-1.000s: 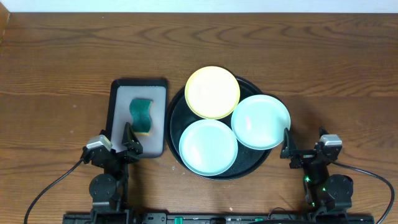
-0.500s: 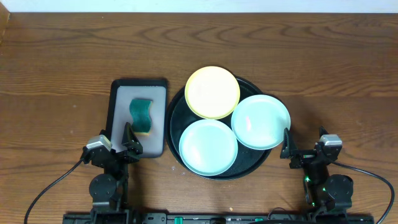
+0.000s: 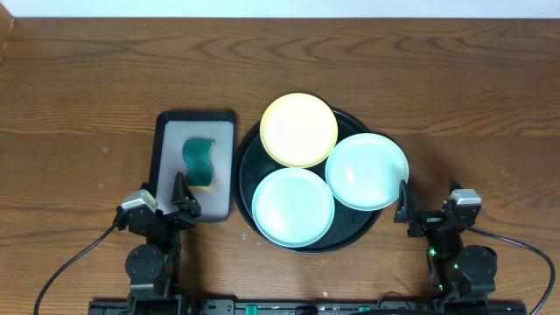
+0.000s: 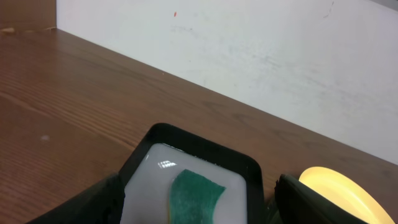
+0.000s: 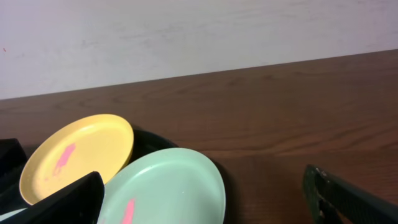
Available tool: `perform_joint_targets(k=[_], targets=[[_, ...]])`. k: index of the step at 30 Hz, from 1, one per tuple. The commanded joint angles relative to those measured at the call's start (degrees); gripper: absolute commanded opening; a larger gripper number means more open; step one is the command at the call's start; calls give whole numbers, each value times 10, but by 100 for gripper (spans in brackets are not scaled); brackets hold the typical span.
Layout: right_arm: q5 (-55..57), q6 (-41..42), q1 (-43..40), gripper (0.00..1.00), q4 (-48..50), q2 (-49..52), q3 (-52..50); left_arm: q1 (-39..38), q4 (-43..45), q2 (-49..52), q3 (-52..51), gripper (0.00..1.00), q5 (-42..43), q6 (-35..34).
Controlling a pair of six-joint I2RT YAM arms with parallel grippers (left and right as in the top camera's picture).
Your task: Clean dirty plates on tray and stack at the side
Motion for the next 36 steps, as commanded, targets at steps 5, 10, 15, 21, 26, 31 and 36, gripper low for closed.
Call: perform_joint_targets(k=[5, 10, 15, 21, 26, 31, 36], targets=[[-11, 6, -1, 99, -15, 1, 8, 2, -27, 0, -7, 78, -5, 5], [-11, 6, -1, 99, -14, 1, 8, 2, -27, 0, -7, 78, -5, 5], [-11, 6, -1, 99, -4, 1, 8, 2, -27, 0, -7, 78, -5, 5], [-11, 6, -1, 99, -14, 1, 8, 2, -27, 0, -7, 78, -5, 5], [-11, 7, -1, 99, -12, 1, 8, 2, -27, 0, -7, 78, -5, 5], [-11, 18, -1, 99, 1, 1, 8, 2, -27, 0, -7, 78, -5, 5], [-11, 41, -1, 99, 10, 1, 8, 2, -27, 0, -7, 78, -5, 5]])
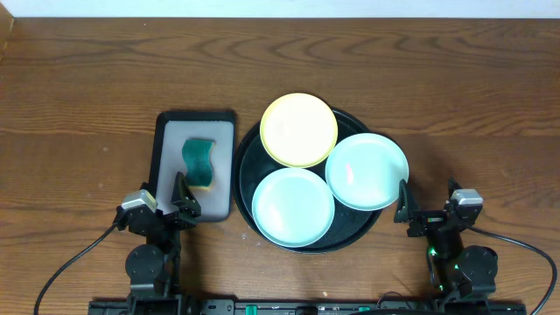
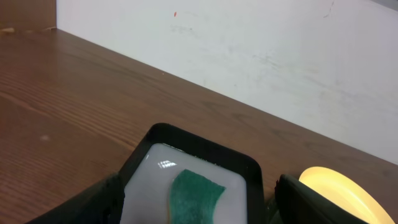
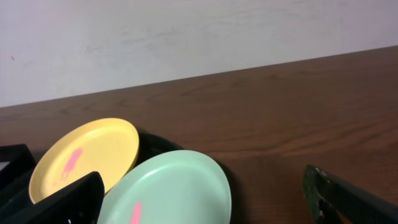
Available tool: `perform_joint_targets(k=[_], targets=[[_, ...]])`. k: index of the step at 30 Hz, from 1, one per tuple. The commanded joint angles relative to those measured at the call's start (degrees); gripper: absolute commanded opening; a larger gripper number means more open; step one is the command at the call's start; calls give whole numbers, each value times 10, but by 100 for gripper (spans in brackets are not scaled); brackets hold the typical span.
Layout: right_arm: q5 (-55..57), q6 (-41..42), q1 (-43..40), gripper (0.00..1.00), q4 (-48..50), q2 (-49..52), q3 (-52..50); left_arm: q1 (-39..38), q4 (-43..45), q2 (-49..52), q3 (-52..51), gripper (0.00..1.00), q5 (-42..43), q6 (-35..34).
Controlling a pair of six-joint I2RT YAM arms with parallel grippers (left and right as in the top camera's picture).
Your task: Clean dirty plates on tray and stack at the side
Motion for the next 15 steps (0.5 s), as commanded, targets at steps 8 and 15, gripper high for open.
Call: perform_joint_targets(k=[8, 15], targets=[[-9, 21, -1, 82, -2, 1, 12, 2, -27, 0, -7, 78, -5, 5], [-8, 5, -1, 81, -87, 26, 109, 2, -27, 0, -7, 78, -5, 5]])
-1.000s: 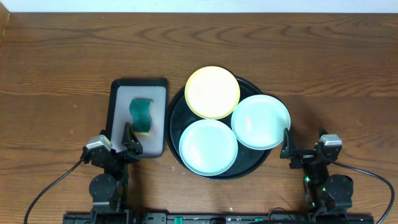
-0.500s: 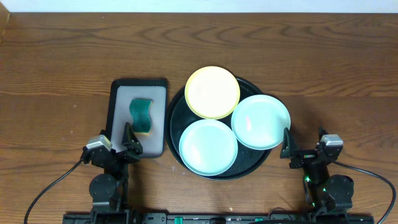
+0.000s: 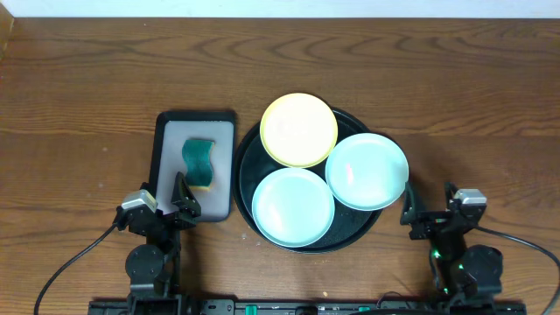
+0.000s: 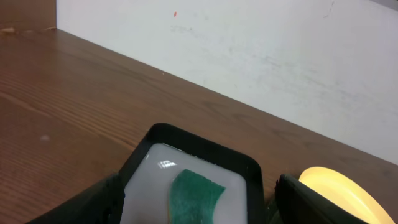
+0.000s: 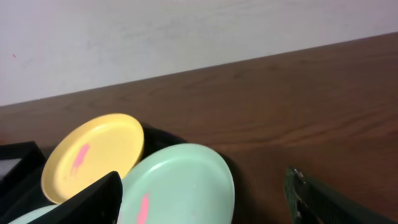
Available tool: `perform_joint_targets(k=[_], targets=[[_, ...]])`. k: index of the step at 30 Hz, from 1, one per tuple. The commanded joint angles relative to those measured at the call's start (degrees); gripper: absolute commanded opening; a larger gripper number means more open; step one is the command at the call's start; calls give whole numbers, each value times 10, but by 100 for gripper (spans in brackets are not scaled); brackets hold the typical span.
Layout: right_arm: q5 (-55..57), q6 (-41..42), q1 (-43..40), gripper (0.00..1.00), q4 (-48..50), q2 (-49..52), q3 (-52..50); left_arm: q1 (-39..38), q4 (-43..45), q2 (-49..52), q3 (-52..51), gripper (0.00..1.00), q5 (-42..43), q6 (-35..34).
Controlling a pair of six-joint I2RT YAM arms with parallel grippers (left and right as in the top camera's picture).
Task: Clean dirty plates on tray and stack at the side
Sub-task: 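Move the right gripper to the right edge of the light-green plate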
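A round black tray point(image 3: 249, 157) holds three plates: a yellow plate point(image 3: 298, 129) at the back, a green plate point(image 3: 367, 171) on the right and a pale blue-green plate point(image 3: 293, 206) in front. The yellow plate point(image 5: 93, 152) and the green plate point(image 5: 180, 186) each carry a pink smear. A green sponge point(image 3: 199, 163) lies in a small rectangular tray point(image 3: 166, 140) to the left. My left gripper point(image 3: 182, 199) is open near that tray's front edge, with the sponge point(image 4: 193, 196) ahead of it. My right gripper point(image 3: 407, 208) is open beside the green plate. Neither holds anything.
The plates and trays sit on a brown wooden table point(image 3: 87, 87). A white wall point(image 4: 249, 50) runs along its far edge. Black cables point(image 3: 70, 262) trail from both arm bases at the front edge.
The right wrist view has shifted a little: the plates sit slightly higher and further right, and both finger edges reach further into the frame. The left arm, plates and sponge have not moved.
Both grippers were open and low at the table's front edge, the left at the sponge tray and the right by the green plate. The right wrist view then shifted slightly, and again by now. All plates and the sponge have stayed where they were.
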Motion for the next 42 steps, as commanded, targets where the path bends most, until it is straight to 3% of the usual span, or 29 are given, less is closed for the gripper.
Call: perform_joint_targets(k=[1, 10, 11, 13, 17, 21, 28, 29, 32, 37, 42], targets=[[-6, -9, -1, 81, -22, 34, 73, 2, -27, 0, -7, 78, -5, 5], [-82, -37, -1, 82, -103, 323, 281, 2, -27, 0, -7, 78, -5, 5], [-92, -43, -1, 84, -121, 356, 309, 2, -27, 0, -7, 78, -5, 5], [-101, -45, -1, 99, -172, 430, 374, 2, -27, 0, -7, 78, -5, 5], [-108, -48, -1, 99, -233, 533, 472, 2, -27, 0, -7, 78, -5, 5], [-125, -62, -1, 98, -269, 578, 495, 2, -27, 0, -7, 78, -5, 5], [-1, -52, -1, 31, -336, 614, 493, 2, -27, 0, -7, 78, -5, 5], [16, -36, -1, 29, -350, 618, 492, 2, -27, 0, -7, 78, -5, 5], [19, -22, -1, 34, -379, 629, 479, 2, -27, 0, -7, 78, -5, 5], [19, -22, -1, 60, -351, 643, 436, 2, -27, 0, -7, 78, -5, 5], [16, -22, -1, 60, -328, 644, 433, 2, -27, 0, -7, 78, -5, 5]])
